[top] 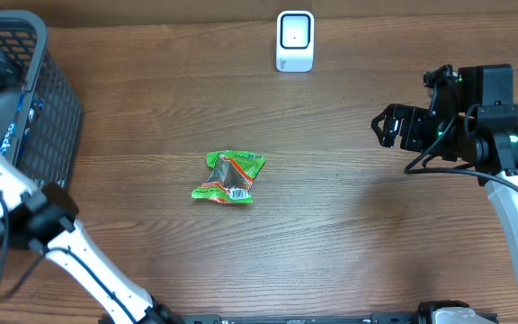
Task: Scan the item barcode
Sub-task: 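Reach the left gripper into the basket and grasp the blue Oreo pack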
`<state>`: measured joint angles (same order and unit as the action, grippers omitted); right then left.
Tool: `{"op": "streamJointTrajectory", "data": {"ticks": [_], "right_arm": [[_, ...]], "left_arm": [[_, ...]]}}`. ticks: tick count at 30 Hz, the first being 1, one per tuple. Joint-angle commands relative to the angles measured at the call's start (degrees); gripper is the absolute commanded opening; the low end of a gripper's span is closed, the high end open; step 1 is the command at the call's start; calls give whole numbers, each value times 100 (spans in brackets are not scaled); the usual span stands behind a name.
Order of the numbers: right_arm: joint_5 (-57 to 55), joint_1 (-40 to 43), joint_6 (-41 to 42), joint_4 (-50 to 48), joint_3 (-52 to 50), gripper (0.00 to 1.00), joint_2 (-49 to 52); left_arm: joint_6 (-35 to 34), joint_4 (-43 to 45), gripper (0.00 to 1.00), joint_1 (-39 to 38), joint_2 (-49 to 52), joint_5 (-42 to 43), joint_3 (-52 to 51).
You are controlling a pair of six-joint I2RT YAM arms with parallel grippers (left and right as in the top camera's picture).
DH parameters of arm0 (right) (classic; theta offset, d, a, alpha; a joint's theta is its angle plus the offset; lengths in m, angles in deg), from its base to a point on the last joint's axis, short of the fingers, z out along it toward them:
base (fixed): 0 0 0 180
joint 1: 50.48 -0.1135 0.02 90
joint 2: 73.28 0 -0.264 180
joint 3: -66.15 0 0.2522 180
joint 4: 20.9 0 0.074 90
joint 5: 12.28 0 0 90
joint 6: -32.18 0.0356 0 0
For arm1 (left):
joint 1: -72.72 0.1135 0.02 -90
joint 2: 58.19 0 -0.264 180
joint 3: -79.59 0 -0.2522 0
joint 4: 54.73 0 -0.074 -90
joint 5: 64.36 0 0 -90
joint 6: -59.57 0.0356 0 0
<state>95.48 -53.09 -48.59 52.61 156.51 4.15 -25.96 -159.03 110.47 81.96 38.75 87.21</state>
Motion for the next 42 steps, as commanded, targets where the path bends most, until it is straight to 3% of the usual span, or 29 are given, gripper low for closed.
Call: {"op": "streamJointTrajectory", "data": {"ticks": [1,4,8,13,16,22,25,29,35,39,42], "right_arm": [[-13,33,-13,-26,136,100,-11],[-13,33,-13,-42,136,100,-11],[-13,33,-31,11,136,100,-11],[-13,33,-31,15,136,100,-11],[-13,33,-31,-61,136,100,-9],[-13,33,-33,-72,136,100,-9],[-13,33,-31,-31,136,100,-9],[-13,33,-33,-2,136,100,-9],[-13,33,-31,59,136,100,-9],[-11,31,-31,76,98,100,-9],[-13,31,-31,103,50,100,0]], "left_arm": [[-50,-293,100,-74,-1558,184,326],[-452,-627,100,-125,-2430,457,175],[-446,-627,100,-723,-3362,949,-514],[-446,-627,100,-2371,-4459,-535,-2756],[-240,-509,100,-3348,-4636,-774,-4522],[1001,1086,100,-4575,-4627,-730,-7195],[1130,1904,100,-4874,-4629,-758,-7501],[1156,2903,100,-4774,-4802,-896,-7069],[1073,4555,100,-3910,-4968,-2566,-5936],[1073,4833,100,-2990,-4944,-3167,-5858],[1051,4579,100,-2277,-4815,-3095,-5864]]}}
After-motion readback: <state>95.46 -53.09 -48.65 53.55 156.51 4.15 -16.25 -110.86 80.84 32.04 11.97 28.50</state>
